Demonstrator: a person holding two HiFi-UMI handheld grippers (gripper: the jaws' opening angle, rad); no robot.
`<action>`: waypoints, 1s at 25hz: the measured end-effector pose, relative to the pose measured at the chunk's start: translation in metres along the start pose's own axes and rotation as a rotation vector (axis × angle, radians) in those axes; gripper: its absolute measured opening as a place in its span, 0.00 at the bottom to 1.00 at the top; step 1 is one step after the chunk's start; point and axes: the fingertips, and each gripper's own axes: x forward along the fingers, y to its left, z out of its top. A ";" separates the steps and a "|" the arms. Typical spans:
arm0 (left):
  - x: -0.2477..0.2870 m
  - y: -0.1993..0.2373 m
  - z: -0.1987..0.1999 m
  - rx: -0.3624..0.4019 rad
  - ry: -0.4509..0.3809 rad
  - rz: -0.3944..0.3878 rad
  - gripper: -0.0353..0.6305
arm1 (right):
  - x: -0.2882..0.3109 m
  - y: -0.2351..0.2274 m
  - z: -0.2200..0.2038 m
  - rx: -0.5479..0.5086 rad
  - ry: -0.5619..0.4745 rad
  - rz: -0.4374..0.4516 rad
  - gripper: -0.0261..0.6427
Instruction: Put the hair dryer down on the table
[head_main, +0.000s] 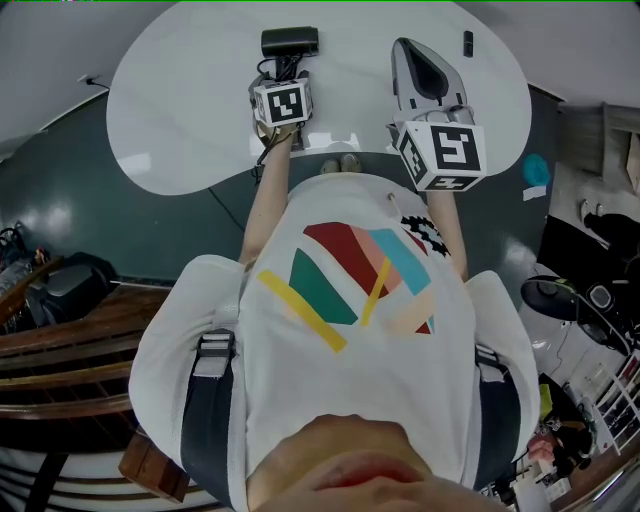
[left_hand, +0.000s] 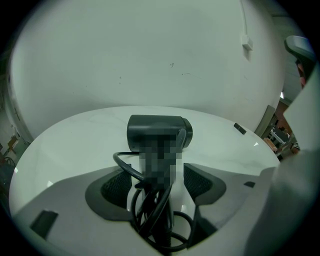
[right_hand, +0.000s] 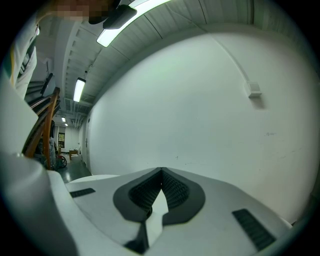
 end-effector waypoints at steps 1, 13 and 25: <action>-0.002 -0.001 0.000 -0.001 0.000 0.000 0.52 | -0.001 0.001 0.000 0.000 -0.002 0.002 0.06; -0.040 -0.003 -0.007 -0.007 -0.044 0.001 0.52 | -0.030 0.026 0.006 -0.009 -0.025 0.026 0.06; -0.093 -0.008 0.063 0.012 -0.237 -0.009 0.51 | -0.036 0.042 0.016 -0.017 -0.054 0.062 0.06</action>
